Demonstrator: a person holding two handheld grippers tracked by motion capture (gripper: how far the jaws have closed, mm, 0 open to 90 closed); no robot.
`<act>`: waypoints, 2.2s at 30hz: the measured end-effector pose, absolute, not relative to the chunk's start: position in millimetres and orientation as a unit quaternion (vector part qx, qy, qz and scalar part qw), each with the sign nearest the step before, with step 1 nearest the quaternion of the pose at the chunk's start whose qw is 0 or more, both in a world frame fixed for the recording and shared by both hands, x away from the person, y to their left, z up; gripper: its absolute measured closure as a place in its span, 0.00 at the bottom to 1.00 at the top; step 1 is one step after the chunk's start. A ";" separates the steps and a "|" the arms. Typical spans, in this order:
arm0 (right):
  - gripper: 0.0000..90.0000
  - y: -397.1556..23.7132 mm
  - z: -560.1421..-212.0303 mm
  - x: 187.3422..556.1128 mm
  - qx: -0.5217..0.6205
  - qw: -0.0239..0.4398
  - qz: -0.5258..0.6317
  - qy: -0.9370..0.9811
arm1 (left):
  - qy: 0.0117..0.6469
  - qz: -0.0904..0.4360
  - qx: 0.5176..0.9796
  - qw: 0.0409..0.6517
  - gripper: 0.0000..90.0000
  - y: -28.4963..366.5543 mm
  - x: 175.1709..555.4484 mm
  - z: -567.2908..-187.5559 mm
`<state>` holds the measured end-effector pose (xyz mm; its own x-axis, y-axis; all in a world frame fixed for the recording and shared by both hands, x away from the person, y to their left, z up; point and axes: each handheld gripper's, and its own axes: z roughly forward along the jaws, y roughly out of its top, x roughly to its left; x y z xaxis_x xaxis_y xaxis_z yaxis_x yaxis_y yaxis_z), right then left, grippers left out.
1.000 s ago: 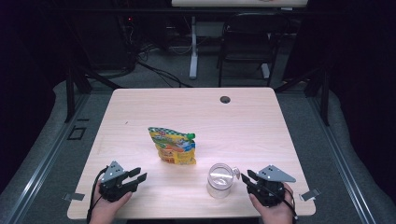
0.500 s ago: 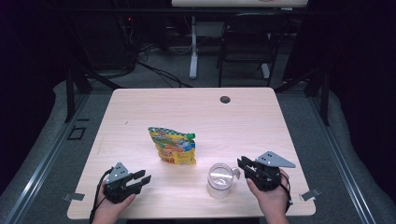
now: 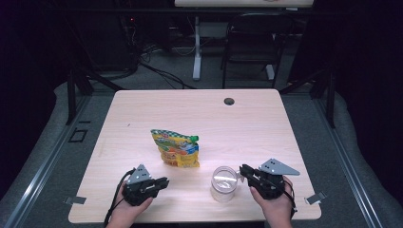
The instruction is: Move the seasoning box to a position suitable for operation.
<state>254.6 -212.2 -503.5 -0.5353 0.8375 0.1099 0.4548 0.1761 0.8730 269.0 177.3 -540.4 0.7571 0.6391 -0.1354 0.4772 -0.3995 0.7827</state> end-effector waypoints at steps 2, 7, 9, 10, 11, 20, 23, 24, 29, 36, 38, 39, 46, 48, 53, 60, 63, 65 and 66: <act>0.90 -212.8 -503.9 254.7 0.438 0.202 0.469 0.740 | 0.332 0.092 0.832 0.436 0.94 168.6 269.3 -537.3; 0.87 -212.5 -506.9 255.4 0.441 0.194 0.478 0.734 | 0.315 0.080 0.830 0.454 0.99 149.5 272.1 -528.6; 0.87 -212.9 -507.3 255.7 0.442 0.192 0.478 0.734 | 0.311 0.076 0.829 0.458 1.00 141.2 272.7 -526.3; 0.89 -213.1 -507.5 255.5 0.444 0.189 0.480 0.732 | 0.310 0.075 0.830 0.459 1.00 137.9 272.7 -525.7; 0.89 -213.1 -507.5 255.5 0.444 0.189 0.480 0.732 | 0.307 0.076 0.831 0.458 1.00 133.3 272.4 -524.9; 0.95 -212.7 -507.4 254.4 0.440 0.191 0.481 0.734 | 0.269 0.055 0.845 0.459 1.00 95.9 267.5 -527.7; 0.96 -213.3 -507.2 253.6 0.440 0.191 0.480 0.735 | 0.263 0.048 0.847 0.461 1.00 89.1 265.9 -527.5; 0.96 -213.4 -507.3 253.4 0.441 0.191 0.482 0.733 | 0.261 0.047 0.847 0.462 1.00 86.6 265.2 -527.4; 0.96 -213.8 -507.6 253.1 0.440 0.192 0.481 0.733 | 0.254 0.049 0.851 0.458 1.00 77.6 262.7 -526.4; 0.96 -214.2 -508.1 253.1 0.439 0.191 0.483 0.733 | 0.252 0.040 0.852 0.458 1.00 68.4 262.9 -529.4; 0.96 -214.2 -508.2 253.1 0.439 0.191 0.483 0.733 | 0.251 0.038 0.852 0.457 1.00 66.8 262.9 -529.0; 0.96 -214.2 -508.2 253.0 0.439 0.191 0.483 0.733 | 0.250 0.039 0.851 0.459 1.00 66.0 263.1 -528.8; 0.96 -214.4 -508.7 252.2 0.439 0.192 0.484 0.732 | 0.252 0.036 0.851 0.460 1.00 64.2 264.4 -526.3; 0.96 -214.2 -509.1 252.2 0.439 0.193 0.487 0.730 | 0.252 0.036 0.851 0.460 1.00 64.4 264.7 -525.8; 0.96 -215.2 -508.9 252.3 0.438 0.190 0.486 0.732 | 0.250 0.035 0.849 0.464 1.00 64.1 264.6 -524.2; 0.96 -215.7 -509.3 251.9 0.440 0.190 0.487 0.730 | 0.248 0.035 0.848 0.468 1.00 61.4 264.3 -520.5; 0.96 -216.1 -509.3 251.5 0.440 0.189 0.486 0.731 | 0.247 0.038 0.847 0.470 1.00 60.5 265.1 -518.9; 0.95 -216.1 -509.7 251.4 0.438 0.187 0.489 0.731 | 0.246 0.038 0.848 0.468 1.00 60.4 265.4 -517.8; 0.95 -216.1 -509.7 251.2 0.438 0.187 0.489 0.731 | 0.247 0.037 0.847 0.469 1.00 60.3 265.4 -517.5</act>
